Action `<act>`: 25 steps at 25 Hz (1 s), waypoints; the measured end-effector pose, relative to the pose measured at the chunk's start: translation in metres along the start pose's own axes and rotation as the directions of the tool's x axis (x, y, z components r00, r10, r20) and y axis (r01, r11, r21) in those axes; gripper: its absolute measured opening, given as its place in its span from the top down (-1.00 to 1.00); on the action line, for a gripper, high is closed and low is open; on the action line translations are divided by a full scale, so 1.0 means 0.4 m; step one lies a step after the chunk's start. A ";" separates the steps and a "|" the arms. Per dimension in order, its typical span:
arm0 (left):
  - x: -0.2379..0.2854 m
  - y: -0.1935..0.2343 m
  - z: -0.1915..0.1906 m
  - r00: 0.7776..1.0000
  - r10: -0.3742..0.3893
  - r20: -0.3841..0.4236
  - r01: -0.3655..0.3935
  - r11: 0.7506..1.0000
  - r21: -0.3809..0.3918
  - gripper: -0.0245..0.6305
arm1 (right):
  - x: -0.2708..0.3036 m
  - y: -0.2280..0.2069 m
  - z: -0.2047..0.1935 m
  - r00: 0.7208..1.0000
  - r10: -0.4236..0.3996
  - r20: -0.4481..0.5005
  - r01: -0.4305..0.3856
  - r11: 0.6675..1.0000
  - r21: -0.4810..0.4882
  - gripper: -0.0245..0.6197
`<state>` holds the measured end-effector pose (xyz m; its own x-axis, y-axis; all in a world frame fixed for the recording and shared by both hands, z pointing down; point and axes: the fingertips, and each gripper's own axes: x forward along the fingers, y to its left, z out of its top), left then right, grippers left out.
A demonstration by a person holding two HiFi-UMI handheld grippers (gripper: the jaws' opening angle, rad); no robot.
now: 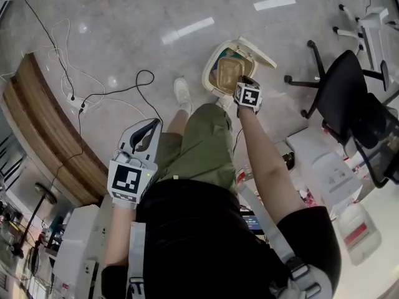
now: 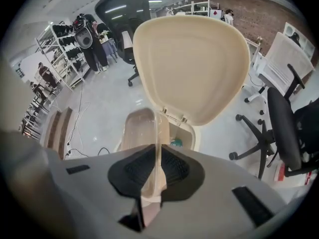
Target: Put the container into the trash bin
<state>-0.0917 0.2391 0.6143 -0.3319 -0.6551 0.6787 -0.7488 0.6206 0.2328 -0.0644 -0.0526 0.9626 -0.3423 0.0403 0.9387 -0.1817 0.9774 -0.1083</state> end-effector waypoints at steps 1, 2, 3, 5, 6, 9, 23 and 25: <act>0.000 0.004 -0.009 1.000 0.002 -0.004 -0.002 1.000 -0.005 0.90 | 0.010 -0.001 -0.004 1.000 -0.004 -0.004 0.004 1.000 0.007 0.78; 0.000 0.007 -0.017 1.000 0.005 -0.008 -0.005 1.000 -0.011 0.90 | 0.020 -0.002 -0.008 1.000 -0.007 -0.008 0.007 1.000 0.011 0.78; 0.001 0.010 -0.025 1.000 0.007 -0.012 -0.007 1.000 -0.017 0.90 | 0.028 -0.002 -0.013 1.000 -0.011 -0.014 0.011 1.000 0.013 0.78; 0.001 0.014 -0.038 1.000 0.011 -0.026 -0.012 0.999 -0.034 0.90 | 0.042 -0.005 -0.023 1.000 -0.017 -0.026 0.018 1.000 0.019 0.78; 0.001 0.015 -0.044 0.999 0.013 -0.031 -0.014 0.999 -0.040 0.90 | 0.048 -0.006 -0.028 0.999 -0.019 -0.030 0.019 0.999 0.025 0.78; 0.002 0.022 -0.060 0.999 0.020 -0.032 -0.021 0.999 -0.036 0.90 | 0.069 -0.009 -0.041 0.999 -0.022 -0.042 0.024 0.998 0.053 0.78; 0.019 0.015 -0.120 0.998 0.020 -0.063 -0.025 0.997 -0.073 0.90 | 0.151 -0.031 -0.072 0.994 -0.040 -0.102 0.052 0.992 0.116 0.78; 0.019 0.012 -0.125 0.998 0.017 -0.068 -0.023 0.997 -0.080 0.90 | 0.155 -0.034 -0.072 0.993 -0.045 -0.106 0.058 0.991 0.117 0.78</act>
<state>-0.0691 0.2586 0.6556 -0.3050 -0.6133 0.7286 -0.6925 0.6681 0.2724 -0.0565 -0.0573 1.0318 -0.2339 0.0180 0.9721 -0.3075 0.9471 -0.0915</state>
